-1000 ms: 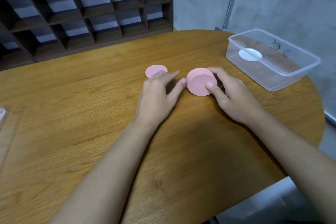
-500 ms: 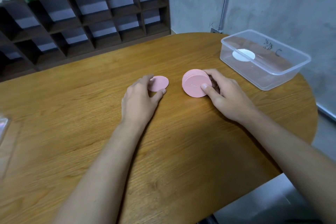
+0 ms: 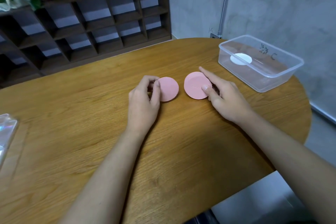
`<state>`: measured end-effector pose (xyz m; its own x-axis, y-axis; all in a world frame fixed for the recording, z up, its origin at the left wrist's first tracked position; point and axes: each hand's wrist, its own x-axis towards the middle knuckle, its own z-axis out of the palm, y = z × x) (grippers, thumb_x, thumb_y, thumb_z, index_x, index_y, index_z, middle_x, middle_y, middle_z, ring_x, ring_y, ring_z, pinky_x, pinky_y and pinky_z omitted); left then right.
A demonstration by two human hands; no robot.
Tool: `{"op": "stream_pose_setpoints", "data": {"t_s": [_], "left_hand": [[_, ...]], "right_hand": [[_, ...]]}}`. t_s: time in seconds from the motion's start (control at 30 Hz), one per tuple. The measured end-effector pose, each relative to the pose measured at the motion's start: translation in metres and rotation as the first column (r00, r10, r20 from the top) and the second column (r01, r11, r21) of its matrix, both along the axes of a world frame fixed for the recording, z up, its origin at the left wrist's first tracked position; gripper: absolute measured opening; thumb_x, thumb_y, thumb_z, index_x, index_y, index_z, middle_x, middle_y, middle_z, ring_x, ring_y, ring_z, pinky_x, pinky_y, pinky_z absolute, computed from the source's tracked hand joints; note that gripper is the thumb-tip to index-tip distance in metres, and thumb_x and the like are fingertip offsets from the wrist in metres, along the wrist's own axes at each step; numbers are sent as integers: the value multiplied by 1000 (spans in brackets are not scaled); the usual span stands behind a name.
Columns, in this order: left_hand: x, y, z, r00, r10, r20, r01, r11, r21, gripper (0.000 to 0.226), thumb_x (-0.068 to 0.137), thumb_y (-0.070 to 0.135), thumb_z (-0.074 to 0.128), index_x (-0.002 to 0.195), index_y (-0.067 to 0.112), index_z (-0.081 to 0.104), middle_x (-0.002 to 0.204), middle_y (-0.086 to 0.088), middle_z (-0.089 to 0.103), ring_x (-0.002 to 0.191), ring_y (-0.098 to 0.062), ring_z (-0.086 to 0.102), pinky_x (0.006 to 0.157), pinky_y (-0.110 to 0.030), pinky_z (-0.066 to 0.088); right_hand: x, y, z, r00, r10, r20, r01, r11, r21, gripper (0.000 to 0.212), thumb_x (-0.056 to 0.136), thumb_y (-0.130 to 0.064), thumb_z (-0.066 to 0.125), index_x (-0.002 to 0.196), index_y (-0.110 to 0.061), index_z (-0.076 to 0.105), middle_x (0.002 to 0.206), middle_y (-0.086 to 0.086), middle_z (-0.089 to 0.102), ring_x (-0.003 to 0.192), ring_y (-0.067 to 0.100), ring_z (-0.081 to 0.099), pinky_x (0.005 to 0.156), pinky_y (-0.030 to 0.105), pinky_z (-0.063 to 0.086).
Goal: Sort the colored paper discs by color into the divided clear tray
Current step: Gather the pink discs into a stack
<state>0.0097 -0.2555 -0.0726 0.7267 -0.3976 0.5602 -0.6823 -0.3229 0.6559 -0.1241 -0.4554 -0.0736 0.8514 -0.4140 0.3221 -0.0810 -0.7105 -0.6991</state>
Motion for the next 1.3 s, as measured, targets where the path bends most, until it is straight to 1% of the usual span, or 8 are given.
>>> {"op": "stream_pose_setpoints", "data": {"t_s": [0.27, 0.5, 0.67, 0.8, 0.9, 1.0, 1.13, 1.3], "left_hand": [[-17, -10, 1, 955, -246, -167, 246, 969, -22, 2, 99, 15, 70, 101, 14, 70, 77, 4, 74, 69, -5, 66, 67, -11, 45], [-14, -13, -4, 938, -253, -236, 242, 967, -77, 34, 93, 17, 78, 125, 17, 69, 78, 2, 78, 71, -13, 75, 76, -24, 60], [-9, -15, -5, 903, -248, -352, 261, 965, -10, 34, 95, 27, 74, 129, 25, 73, 78, -3, 74, 77, -27, 72, 86, -37, 59], [-10, -14, -6, 922, -237, -307, 254, 967, 16, 27, 96, 29, 73, 121, 23, 76, 77, -2, 73, 75, -24, 70, 79, -33, 58], [-13, -14, -5, 954, -223, -200, 238, 970, 55, 28, 97, 28, 72, 124, 21, 76, 81, -3, 74, 74, -20, 67, 74, -19, 52], [-15, -14, -6, 971, -230, -60, 235, 965, 116, 28, 101, 30, 66, 126, 20, 74, 86, -5, 73, 77, -18, 65, 80, -30, 51], [-19, -19, -12, 983, -178, 43, 164, 959, 231, 40, 108, 32, 54, 142, 13, 62, 94, -6, 67, 87, -23, 64, 85, -41, 51], [-29, -18, -12, 989, -133, 68, 106, 945, 310, 51, 108, 34, 52, 153, 11, 49, 105, -9, 63, 94, -30, 65, 84, -45, 53]], "right_hand": [[2, 4, -2, 999, 48, 9, -48, 999, 22, 54, 108, -18, 50, 159, -31, 38, 81, -16, 57, 79, -1, 55, 78, 6, 38], [2, 5, -3, 992, 127, -22, -125, 989, 80, 50, 112, -19, 37, 158, -37, 36, 85, 1, 61, 85, 12, 58, 89, 27, 47], [0, 8, -2, 987, 155, -39, -150, 984, 98, 49, 112, -17, 37, 158, -35, 38, 85, -2, 60, 83, 9, 57, 87, 23, 45], [-4, 13, 2, 983, 170, -68, -162, 981, 109, 50, 111, -27, 34, 161, -33, 32, 122, -4, 67, 110, 8, 59, 102, 28, 43], [-7, 18, 6, 975, 155, -162, -141, 986, 92, 56, 112, -34, 35, 165, -33, 15, 168, -12, 28, 151, 4, 25, 122, 28, 21], [-8, 23, 8, 960, 146, -240, -140, 989, 42, 66, 110, -44, 33, 165, -33, -1, 170, -14, 17, 153, 5, 17, 115, 26, 17], [-4, 25, 4, 968, 111, -223, -132, 988, -83, 66, 112, -42, 31, 165, -24, -3, 163, -4, 33, 144, 6, 28, 108, 20, 21], [-4, 19, -4, 995, 85, -46, -91, 985, -144, 52, 112, -24, 42, 162, -14, 31, 131, -3, 58, 122, 11, 52, 101, 19, 35]]}}
